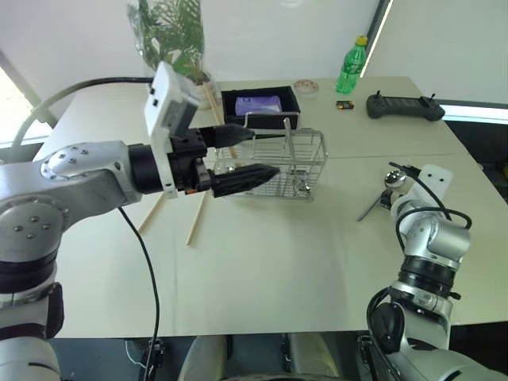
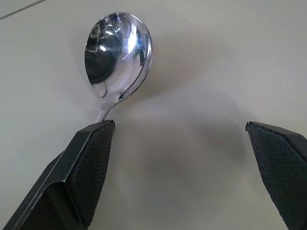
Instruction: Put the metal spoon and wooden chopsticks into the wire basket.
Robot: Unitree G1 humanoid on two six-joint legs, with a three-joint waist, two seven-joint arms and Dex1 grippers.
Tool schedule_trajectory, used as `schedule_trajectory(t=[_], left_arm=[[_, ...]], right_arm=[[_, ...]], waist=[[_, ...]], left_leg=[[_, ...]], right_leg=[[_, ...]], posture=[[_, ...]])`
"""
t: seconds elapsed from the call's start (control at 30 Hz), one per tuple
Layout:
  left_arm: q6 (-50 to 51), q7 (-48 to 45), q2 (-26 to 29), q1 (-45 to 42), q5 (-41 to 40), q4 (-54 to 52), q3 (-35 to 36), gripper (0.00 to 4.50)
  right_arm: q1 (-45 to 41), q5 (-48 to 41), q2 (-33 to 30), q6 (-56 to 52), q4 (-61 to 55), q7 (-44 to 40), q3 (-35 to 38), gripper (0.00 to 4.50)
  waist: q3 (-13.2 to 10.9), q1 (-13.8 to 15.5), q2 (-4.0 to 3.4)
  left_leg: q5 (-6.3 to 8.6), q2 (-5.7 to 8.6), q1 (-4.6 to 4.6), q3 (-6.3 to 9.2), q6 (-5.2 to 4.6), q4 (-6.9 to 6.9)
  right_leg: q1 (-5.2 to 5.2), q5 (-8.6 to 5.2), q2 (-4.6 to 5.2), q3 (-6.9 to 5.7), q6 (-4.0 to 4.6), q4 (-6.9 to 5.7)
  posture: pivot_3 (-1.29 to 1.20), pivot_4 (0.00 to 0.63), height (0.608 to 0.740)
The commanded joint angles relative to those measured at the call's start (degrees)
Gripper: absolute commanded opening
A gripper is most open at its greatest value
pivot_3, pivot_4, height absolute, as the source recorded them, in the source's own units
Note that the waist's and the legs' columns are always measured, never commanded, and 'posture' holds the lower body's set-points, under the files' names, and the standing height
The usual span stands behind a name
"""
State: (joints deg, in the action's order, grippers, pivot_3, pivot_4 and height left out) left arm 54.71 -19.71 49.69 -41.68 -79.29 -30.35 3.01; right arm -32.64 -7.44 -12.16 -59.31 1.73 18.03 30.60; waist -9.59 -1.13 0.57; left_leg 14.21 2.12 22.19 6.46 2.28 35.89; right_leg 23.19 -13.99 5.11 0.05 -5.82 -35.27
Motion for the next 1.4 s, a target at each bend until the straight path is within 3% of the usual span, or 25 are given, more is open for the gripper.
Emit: schedule_trajectory(t=[0.03, 0.3, 0.4, 0.77, 1.13, 1.23, 1.4], left_arm=[[-0.2, 0.1, 0.1, -1.4, 0.5, -0.4, 2.2, 4.32], [-0.4, 0.2, -0.3, -1.3, 1.2, -0.2, 2.4, 4.32], [-0.5, 0.1, -0.6, -1.4, 1.7, -0.2, 2.3, 4.32], [0.1, 0.1, -1.0, -2.4, 2.3, -0.3, 2.7, 4.32], [0.0, 0.6, -1.7, -3.1, 3.0, 0.1, 2.5, 4.32], [-0.1, 0.7, -1.8, -3.1, 3.1, 0.2, 2.6, 4.50], [-0.1, 0.8, -2.0, -3.0, 3.2, 0.2, 2.7, 4.50]], right_arm=[[-1.3, 1.1, 0.4, 0.9, -3.9, 1.0, -1.9, 4.50], [-3.3, 3.5, 0.2, 1.9, -6.6, 3.2, -4.8, 4.50], [-5.2, 1.0, 3.2, -0.2, -6.0, 4.1, -1.3, 4.50], [-8.6, -0.1, 4.9, 5.2, 4.7, 7.4, 3.5, 4.50], [-8.9, -0.4, 5.1, 9.2, 13.2, 6.8, 0.3, 4.50], [-8.8, -0.4, 4.9, 9.7, 13.7, 6.9, -0.2, 3.69], [-8.8, -0.8, 4.9, 10.1, 13.9, 7.3, -0.4, 1.18]], waist=[[0.0, 0.0, -0.01], [0.0, 0.1, -0.01], [0.0, 0.1, -0.01], [0.0, 0.1, -0.01], [0.0, -0.3, 0.04], [0.0, -0.4, 0.05], [0.0, -1.0, 0.05]], left_leg=[[0.00, 0.00, 0.00, 0.01, 0.00, -0.01], [0.00, 0.00, 0.00, 0.02, 0.00, -0.01], [0.00, 0.00, 0.01, 0.03, 0.00, -0.02], [0.00, 0.00, 0.02, 0.03, 0.00, -0.03], [0.00, -0.03, -0.01, 0.03, 0.00, -0.01], [0.00, -0.03, -0.01, 0.03, 0.00, 0.00], [0.00, -0.03, -0.02, 0.04, 0.00, -0.01]], right_leg=[[0.01, 0.00, 0.00, 0.00, 0.00, 0.00], [0.02, -0.01, -0.01, 0.00, 0.01, 0.00], [0.02, 0.00, -0.01, 0.00, 0.00, 0.00], [0.02, 0.00, -0.01, 0.00, 0.00, 0.02], [0.01, 0.01, -0.05, 0.01, 0.02, -0.01], [0.00, 0.01, -0.05, 0.01, 0.02, -0.01], [0.00, 0.02, -0.06, 0.01, 0.02, -0.01]], posture=[[0.00, 0.150, 0.714], [0.00, 0.150, 0.714], [0.00, 0.150, 0.714], [0.00, 0.150, 0.714], [0.00, 0.150, 0.714], [0.00, 0.150, 0.714], [0.00, 0.150, 0.714]])
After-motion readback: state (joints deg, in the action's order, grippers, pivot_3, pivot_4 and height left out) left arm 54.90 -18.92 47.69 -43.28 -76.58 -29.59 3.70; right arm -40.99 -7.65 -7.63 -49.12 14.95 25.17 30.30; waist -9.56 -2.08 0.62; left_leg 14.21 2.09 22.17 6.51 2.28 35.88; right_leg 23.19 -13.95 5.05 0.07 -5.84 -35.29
